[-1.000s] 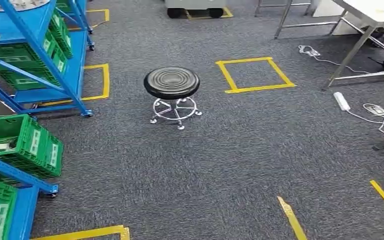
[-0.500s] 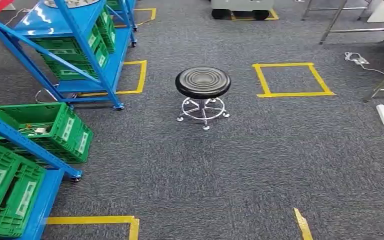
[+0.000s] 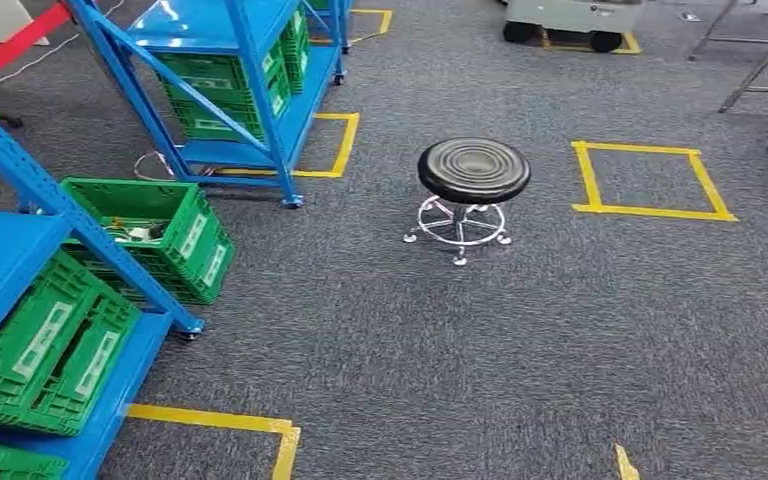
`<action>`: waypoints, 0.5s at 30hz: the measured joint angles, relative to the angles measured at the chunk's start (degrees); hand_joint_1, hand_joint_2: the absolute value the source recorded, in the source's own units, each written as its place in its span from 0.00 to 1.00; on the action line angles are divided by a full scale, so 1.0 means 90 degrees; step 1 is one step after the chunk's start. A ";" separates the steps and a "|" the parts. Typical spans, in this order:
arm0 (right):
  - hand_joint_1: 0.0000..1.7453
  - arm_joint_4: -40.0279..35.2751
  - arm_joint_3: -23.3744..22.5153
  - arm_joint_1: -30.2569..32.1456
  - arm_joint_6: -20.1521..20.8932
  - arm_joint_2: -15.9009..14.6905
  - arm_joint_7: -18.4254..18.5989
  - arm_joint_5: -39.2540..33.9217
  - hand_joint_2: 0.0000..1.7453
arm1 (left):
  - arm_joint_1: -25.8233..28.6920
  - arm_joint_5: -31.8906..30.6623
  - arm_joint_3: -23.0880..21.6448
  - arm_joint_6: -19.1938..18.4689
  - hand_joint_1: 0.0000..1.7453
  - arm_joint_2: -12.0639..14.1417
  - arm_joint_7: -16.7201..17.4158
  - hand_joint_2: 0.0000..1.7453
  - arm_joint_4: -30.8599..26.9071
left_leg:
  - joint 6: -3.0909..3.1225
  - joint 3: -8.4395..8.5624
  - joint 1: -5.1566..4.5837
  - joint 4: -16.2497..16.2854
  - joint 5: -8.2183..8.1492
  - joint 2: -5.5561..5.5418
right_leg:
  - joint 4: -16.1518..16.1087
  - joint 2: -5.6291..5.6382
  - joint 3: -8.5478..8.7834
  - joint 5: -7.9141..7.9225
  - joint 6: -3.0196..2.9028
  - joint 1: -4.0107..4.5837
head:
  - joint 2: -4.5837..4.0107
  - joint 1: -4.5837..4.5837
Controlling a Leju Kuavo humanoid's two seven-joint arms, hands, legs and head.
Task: Take the parts from the cabinet and place them on the table.
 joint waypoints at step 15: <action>0.00 -0.0027 -0.0019 0.0040 -0.0056 -0.0027 -0.0041 0.0000 0.00 | -0.0155 0.0063 -0.0274 0.0000 0.00 0.0017 -0.0024 0.00 0.0182 | -0.0336 -0.0986 0.0036 0.1979 -0.0945 0.0121 | -0.2044 -0.0201 0.0906 0.0915 -0.0307 0.0005 | 0.0000 -0.0068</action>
